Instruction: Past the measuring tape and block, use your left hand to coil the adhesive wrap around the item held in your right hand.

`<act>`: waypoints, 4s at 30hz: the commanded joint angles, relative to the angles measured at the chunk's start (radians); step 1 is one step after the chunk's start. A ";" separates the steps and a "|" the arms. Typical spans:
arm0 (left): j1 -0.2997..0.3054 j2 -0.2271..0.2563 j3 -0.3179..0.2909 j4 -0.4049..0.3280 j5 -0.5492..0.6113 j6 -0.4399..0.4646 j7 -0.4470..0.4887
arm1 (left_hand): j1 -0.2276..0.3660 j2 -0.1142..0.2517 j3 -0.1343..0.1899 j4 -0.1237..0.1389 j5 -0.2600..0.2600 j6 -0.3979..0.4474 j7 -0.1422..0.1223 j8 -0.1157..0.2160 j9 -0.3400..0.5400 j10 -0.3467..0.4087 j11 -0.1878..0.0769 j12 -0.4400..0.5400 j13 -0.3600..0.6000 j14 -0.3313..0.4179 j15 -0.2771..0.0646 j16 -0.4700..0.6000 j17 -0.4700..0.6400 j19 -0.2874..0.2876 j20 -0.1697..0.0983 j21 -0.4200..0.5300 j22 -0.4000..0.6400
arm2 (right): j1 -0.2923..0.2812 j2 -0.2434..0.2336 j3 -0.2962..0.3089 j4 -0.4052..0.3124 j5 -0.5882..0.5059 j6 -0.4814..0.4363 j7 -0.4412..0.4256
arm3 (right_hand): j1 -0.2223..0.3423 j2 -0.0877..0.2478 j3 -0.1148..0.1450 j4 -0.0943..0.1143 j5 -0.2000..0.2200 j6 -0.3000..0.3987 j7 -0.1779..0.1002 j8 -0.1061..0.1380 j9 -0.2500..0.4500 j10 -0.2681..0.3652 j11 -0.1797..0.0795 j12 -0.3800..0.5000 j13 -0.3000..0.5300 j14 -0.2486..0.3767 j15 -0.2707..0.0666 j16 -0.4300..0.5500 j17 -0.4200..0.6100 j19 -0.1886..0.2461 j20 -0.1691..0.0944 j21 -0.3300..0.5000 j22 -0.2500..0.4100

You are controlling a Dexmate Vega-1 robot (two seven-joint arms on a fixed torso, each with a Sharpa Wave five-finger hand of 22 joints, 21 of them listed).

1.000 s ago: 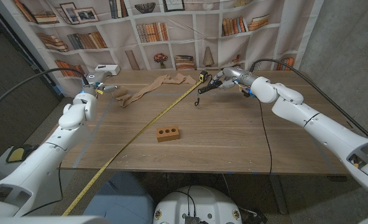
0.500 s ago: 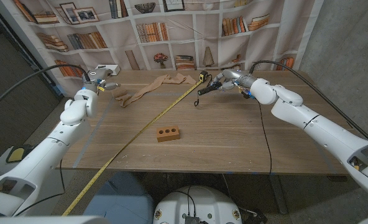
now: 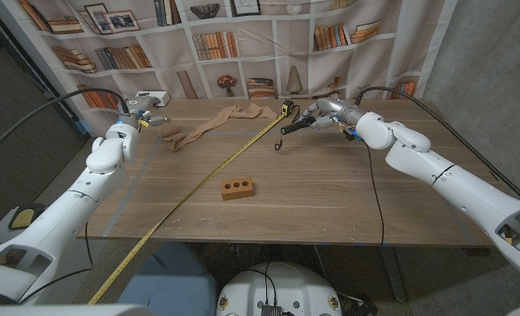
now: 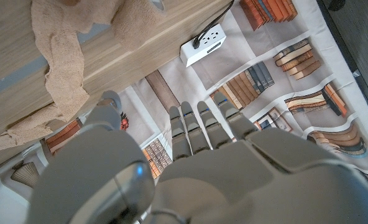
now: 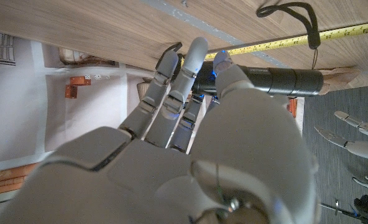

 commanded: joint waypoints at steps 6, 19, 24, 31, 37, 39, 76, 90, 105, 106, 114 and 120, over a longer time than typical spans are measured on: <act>-0.040 -0.015 0.038 0.033 0.053 0.018 -0.044 | 0.021 0.002 -0.011 0.003 0.004 0.008 0.000 0.008 0.007 0.019 -0.006 -0.001 0.007 0.036 -0.004 0.007 0.001 0.029 -0.001 0.004 0.000 | -0.032 -0.031 0.030 -0.024 0.039 0.012 -0.013 | 0.001 0.013 0.042 0.035 0.004 0.078 0.074 0.005 0.004 0.309 -0.019 0.034 0.108 0.004 -0.034 -0.006 0.005 -0.010 -0.068 0.013 0.003; -0.052 -0.028 0.048 0.055 0.089 0.047 -0.099 | 0.005 0.001 -0.031 0.016 0.001 0.029 0.012 0.016 0.010 0.048 -0.005 0.006 0.017 0.053 -0.006 0.008 0.002 0.046 0.010 0.008 0.001 | -0.027 -0.031 0.032 -0.012 0.055 0.024 -0.003 | 0.002 0.011 0.042 0.034 0.004 0.079 0.075 0.004 0.004 0.310 -0.019 0.031 0.109 0.007 -0.034 -0.009 0.007 -0.013 -0.068 0.019 0.003; -0.065 -0.030 0.050 0.075 0.078 0.033 -0.114 | 0.014 0.006 -0.031 0.013 0.002 0.031 0.014 0.017 0.011 0.050 0.003 0.006 0.020 0.057 -0.007 0.006 0.000 0.046 -0.013 0.006 0.000 | -0.028 -0.032 0.032 -0.021 0.053 0.015 0.001 | 0.003 0.012 0.043 0.034 0.004 0.079 0.075 0.004 0.004 0.309 -0.022 0.030 0.110 0.008 -0.035 -0.010 0.007 -0.013 -0.069 0.022 0.002; -0.080 -0.039 0.056 0.101 0.067 0.027 -0.116 | 0.026 0.008 -0.033 0.008 0.003 0.041 0.022 0.020 0.012 0.057 0.006 0.006 0.025 0.061 -0.006 0.003 -0.002 0.050 -0.019 0.004 -0.002 | -0.036 -0.037 0.036 -0.039 0.053 0.002 -0.003 | 0.002 0.012 0.043 0.035 0.004 0.079 0.074 0.004 0.004 0.307 -0.019 0.029 0.112 0.006 -0.034 -0.013 0.007 -0.014 -0.069 0.025 0.002; -0.101 -0.046 0.071 0.126 0.067 0.029 -0.137 | 0.027 0.008 -0.037 0.009 0.002 0.042 0.020 0.021 0.012 0.056 0.005 0.004 0.027 0.063 -0.009 0.002 -0.002 0.051 -0.022 0.002 -0.003 | -0.031 -0.046 0.032 -0.051 0.042 -0.002 0.008 | 0.003 0.012 0.042 0.034 0.004 0.079 0.074 0.003 0.004 0.310 -0.021 0.028 0.111 0.008 -0.035 -0.014 0.008 -0.015 -0.069 0.028 0.002; -0.107 -0.047 0.077 0.135 0.069 0.030 -0.142 | 0.027 0.008 -0.038 0.009 0.002 0.042 0.020 0.021 0.013 0.056 0.003 0.004 0.028 0.062 -0.009 0.001 -0.002 0.052 -0.023 0.002 -0.003 | -0.032 -0.047 0.034 -0.055 0.042 -0.006 0.009 | 0.001 0.012 0.042 0.035 0.004 0.079 0.074 0.004 0.004 0.310 -0.020 0.027 0.112 0.009 -0.034 -0.014 0.008 -0.015 -0.069 0.029 0.002; -0.182 -0.073 0.128 0.243 0.067 0.023 -0.108 | 0.034 0.017 -0.052 0.012 -0.001 0.029 0.017 0.014 0.015 0.048 0.002 -0.007 0.039 0.057 -0.008 -0.006 -0.002 0.049 -0.008 -0.003 -0.001 | -0.050 -0.069 0.046 -0.089 0.048 -0.050 0.022 | 0.004 0.010 0.042 0.034 0.004 0.080 0.074 0.002 0.005 0.314 -0.019 0.020 0.114 0.014 -0.035 -0.022 0.012 -0.020 -0.070 0.045 0.001; -0.217 -0.094 0.143 0.291 0.057 0.032 -0.123 | 0.036 0.025 -0.061 0.014 -0.003 -0.021 0.015 -0.007 0.016 0.010 0.010 -0.028 0.045 0.029 0.009 -0.017 0.000 0.070 0.022 0.004 0.002 | -0.047 -0.065 0.045 -0.085 0.049 -0.060 0.024 | 0.001 0.012 0.042 0.036 0.004 0.081 0.074 0.002 0.006 0.314 -0.017 0.018 0.117 0.013 -0.034 -0.027 0.012 -0.022 -0.071 0.050 0.000; -0.275 -0.114 0.184 0.377 0.066 0.007 -0.100 | 0.060 0.035 -0.061 0.006 -0.002 -0.051 0.014 -0.020 0.016 -0.001 0.014 -0.036 0.050 0.024 0.010 -0.016 -0.001 0.123 0.018 0.024 0.005 | -0.036 -0.052 0.039 -0.053 0.054 -0.056 0.022 | 0.003 0.011 0.042 0.034 0.004 0.080 0.074 0.001 0.006 0.317 -0.020 0.016 0.119 0.017 -0.035 -0.029 0.014 -0.025 -0.071 0.055 0.000; -0.278 -0.115 0.186 0.383 0.065 0.003 -0.096 | 0.060 0.035 -0.061 0.006 -0.002 -0.051 0.015 -0.020 0.016 -0.001 0.015 -0.036 0.050 0.024 0.010 -0.015 0.000 0.126 0.017 0.025 0.005 | -0.035 -0.051 0.039 -0.052 0.054 -0.056 0.022 | 0.002 0.011 0.042 0.035 0.004 0.079 0.073 0.001 0.006 0.318 -0.020 0.016 0.118 0.017 -0.034 -0.029 0.015 -0.026 -0.071 0.055 0.000; -0.297 -0.123 0.199 0.414 0.063 -0.003 -0.083 | 0.066 0.037 -0.061 0.004 -0.002 -0.051 0.017 -0.020 0.017 -0.003 0.013 -0.038 0.051 0.024 0.010 -0.015 0.000 0.128 0.017 0.026 0.006 | -0.028 -0.046 0.036 -0.037 0.054 -0.052 0.022 | 0.002 0.011 0.042 0.035 0.004 0.080 0.073 0.001 0.006 0.317 -0.019 0.014 0.118 0.016 -0.033 -0.031 0.015 -0.026 -0.071 0.058 -0.001; -0.310 -0.126 0.209 0.436 0.061 -0.010 -0.074 | 0.071 0.039 -0.062 0.004 -0.003 -0.051 0.015 -0.020 0.017 -0.001 0.011 -0.039 0.052 0.023 0.009 -0.015 0.000 0.127 0.017 0.025 0.007 | -0.024 -0.044 0.035 -0.029 0.054 -0.047 0.022 | 0.002 0.011 0.042 0.035 0.004 0.081 0.072 0.001 0.007 0.317 -0.021 0.012 0.117 0.017 -0.035 -0.032 0.016 -0.027 -0.071 0.060 -0.001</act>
